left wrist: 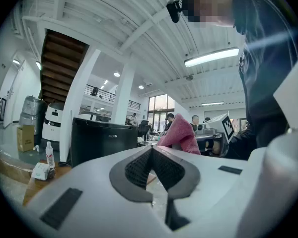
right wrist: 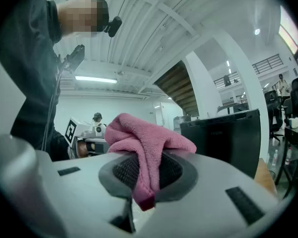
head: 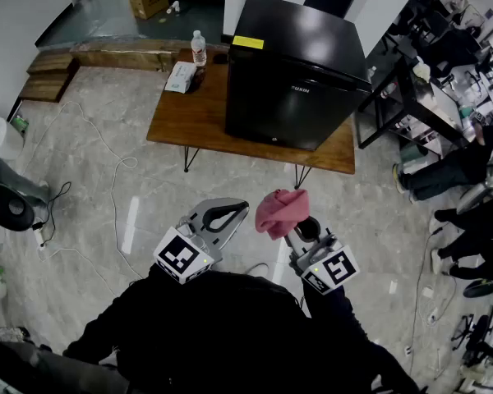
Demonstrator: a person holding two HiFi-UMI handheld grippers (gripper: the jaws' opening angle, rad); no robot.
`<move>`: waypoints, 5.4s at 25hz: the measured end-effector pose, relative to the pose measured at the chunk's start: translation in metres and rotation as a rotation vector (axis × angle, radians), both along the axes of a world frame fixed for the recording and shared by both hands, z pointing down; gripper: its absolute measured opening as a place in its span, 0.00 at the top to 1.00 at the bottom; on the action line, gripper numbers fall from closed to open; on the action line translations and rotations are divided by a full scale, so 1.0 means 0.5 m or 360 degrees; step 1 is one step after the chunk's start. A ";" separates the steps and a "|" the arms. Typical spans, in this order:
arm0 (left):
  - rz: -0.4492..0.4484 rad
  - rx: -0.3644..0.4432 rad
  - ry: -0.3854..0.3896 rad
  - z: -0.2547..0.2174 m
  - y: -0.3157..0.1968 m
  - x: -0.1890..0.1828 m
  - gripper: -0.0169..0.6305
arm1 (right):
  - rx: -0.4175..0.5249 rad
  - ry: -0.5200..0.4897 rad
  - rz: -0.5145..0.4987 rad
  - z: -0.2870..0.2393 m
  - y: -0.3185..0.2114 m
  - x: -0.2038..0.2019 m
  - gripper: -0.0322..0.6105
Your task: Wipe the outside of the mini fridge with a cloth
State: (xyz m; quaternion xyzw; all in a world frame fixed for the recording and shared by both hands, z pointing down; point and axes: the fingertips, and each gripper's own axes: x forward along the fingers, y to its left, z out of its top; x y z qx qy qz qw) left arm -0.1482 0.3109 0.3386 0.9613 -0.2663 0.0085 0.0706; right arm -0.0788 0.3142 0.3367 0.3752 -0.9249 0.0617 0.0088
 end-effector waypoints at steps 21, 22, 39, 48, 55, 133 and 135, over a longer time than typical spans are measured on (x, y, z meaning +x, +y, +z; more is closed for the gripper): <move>0.0060 0.0041 0.0016 0.012 -0.043 -0.118 0.97 | 0.0009 -0.0065 0.0055 -0.008 -0.035 -0.113 0.87; 0.0069 0.0044 0.0020 0.012 -0.051 -0.126 0.97 | 0.0008 -0.0059 0.0073 -0.006 -0.041 -0.121 0.87; -0.0094 0.0093 0.0005 0.007 -0.258 -0.056 0.97 | 0.0273 0.0204 0.0426 -0.030 -0.279 -0.011 0.86; -0.0431 0.0188 -0.0051 -0.045 -0.391 -0.004 0.97 | 0.0389 0.0201 0.0312 -0.060 -0.437 0.021 0.86; -0.0500 0.0268 -0.0073 -0.061 -0.504 -0.030 0.97 | 0.0426 0.0159 0.0348 -0.040 -0.568 -0.037 0.86; -0.0106 0.0074 0.0006 0.220 -0.609 0.201 0.96 | 0.0104 0.0488 0.0983 0.235 -0.615 0.267 0.85; -0.0099 0.0117 0.0036 0.185 -0.597 0.251 0.96 | 0.0187 0.0544 0.1005 0.190 -0.605 0.317 0.85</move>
